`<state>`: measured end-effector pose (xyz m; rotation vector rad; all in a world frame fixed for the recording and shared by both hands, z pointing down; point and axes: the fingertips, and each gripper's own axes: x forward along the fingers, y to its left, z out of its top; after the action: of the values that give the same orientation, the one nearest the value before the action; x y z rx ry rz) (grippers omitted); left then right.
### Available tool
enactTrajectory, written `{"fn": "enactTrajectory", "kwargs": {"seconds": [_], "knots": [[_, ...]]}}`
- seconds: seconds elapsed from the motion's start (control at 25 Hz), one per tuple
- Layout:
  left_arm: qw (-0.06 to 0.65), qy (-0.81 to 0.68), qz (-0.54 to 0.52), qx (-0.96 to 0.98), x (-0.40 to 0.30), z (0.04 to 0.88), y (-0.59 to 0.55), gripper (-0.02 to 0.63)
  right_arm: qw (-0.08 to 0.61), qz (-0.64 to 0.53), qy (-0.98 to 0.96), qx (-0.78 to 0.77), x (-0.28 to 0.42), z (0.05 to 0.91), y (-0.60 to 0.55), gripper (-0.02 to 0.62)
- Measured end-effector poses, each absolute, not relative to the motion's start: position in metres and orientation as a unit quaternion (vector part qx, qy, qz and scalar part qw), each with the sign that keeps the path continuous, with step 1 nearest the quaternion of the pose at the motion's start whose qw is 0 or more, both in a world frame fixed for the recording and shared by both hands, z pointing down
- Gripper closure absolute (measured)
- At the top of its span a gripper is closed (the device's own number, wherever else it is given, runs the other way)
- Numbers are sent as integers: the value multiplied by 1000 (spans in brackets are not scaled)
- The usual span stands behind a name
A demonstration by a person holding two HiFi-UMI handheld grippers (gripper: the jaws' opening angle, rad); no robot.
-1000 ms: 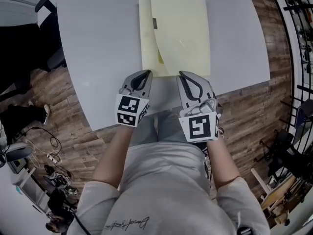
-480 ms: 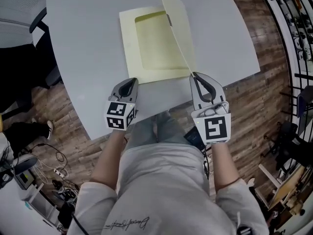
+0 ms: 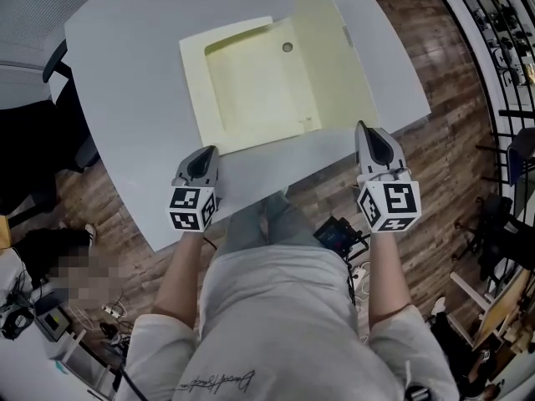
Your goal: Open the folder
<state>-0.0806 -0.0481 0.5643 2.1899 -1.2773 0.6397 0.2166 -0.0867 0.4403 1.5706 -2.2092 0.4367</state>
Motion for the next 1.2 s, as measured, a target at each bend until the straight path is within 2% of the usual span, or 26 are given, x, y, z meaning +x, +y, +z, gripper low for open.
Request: {"fn": "enactTrajectory", "kwargs": {"seconds": [0.64, 1.2], "knots": [[261, -496, 240, 793, -88, 564, -51, 597, 199, 231, -714, 630, 308, 512, -102, 569], [264, -527, 231, 774, -112, 559, -68, 597, 224, 294, -668, 646, 329, 578, -87, 555]]}}
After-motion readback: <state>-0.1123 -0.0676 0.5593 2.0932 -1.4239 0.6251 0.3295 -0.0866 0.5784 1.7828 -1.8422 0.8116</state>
